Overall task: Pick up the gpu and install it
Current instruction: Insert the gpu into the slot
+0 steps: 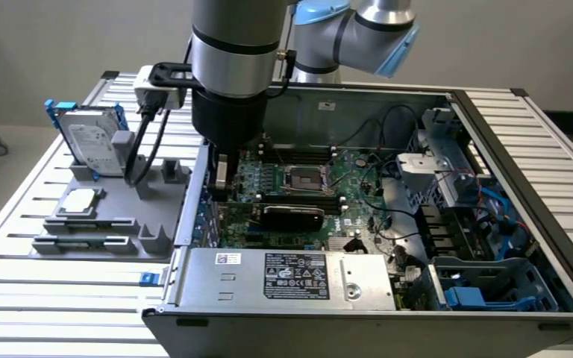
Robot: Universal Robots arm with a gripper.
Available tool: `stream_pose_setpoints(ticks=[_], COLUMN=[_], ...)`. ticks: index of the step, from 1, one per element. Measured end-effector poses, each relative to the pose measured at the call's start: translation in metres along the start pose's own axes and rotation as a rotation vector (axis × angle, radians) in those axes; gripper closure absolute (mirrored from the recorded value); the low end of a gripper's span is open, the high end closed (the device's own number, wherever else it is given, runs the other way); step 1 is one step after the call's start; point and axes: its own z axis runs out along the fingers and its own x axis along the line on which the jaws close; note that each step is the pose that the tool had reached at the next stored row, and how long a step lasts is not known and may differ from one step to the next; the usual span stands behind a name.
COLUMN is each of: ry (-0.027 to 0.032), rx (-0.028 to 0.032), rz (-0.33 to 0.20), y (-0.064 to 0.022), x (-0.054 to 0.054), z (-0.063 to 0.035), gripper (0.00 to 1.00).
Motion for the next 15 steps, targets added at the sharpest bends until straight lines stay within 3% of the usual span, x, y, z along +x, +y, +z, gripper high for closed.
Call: stream_pose_setpoints(ticks=[15], ry=[-0.0044], rx=[-0.0006], rz=[0.007], y=[-0.0003], x=[-0.0029], z=[0.0000], gripper=[0.89])
